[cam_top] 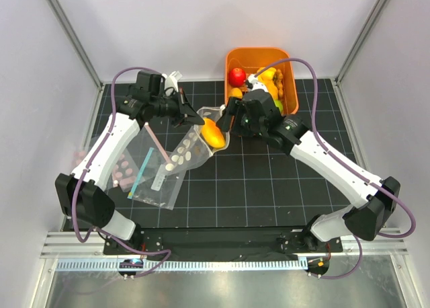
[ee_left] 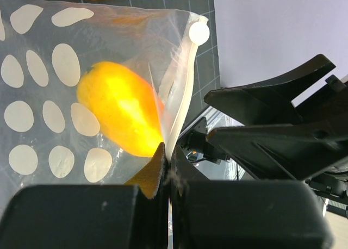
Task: Place the food in the zip-top bag and seal the zipper
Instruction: Place the fake fruit in the zipper food storage bag.
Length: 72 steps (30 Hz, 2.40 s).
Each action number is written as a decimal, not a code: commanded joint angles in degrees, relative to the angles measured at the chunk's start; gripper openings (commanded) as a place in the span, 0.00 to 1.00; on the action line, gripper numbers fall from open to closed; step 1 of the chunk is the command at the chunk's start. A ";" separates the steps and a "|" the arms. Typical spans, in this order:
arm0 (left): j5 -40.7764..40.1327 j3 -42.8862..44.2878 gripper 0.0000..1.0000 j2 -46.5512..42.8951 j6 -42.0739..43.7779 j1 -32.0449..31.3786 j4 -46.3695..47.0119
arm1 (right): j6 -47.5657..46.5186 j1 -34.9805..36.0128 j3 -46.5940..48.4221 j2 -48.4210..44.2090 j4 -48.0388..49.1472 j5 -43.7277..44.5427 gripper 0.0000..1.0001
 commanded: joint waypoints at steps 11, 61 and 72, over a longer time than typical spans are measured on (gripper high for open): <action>0.55 3.04 0.00 -3.06 0.94 0.06 -1.45 | 0.84 -0.46 -4.18 -0.49 0.40 0.61 0.60; -4.70 4.78 0.00 -1.14 9.27 1.12 -9.06 | -4.84 -1.96 11.25 9.07 -18.66 0.24 0.01; -31.60 17.01 0.00 1.77 22.12 1.12 -27.02 | -11.90 -2.75 24.65 15.25 -34.93 8.70 0.01</action>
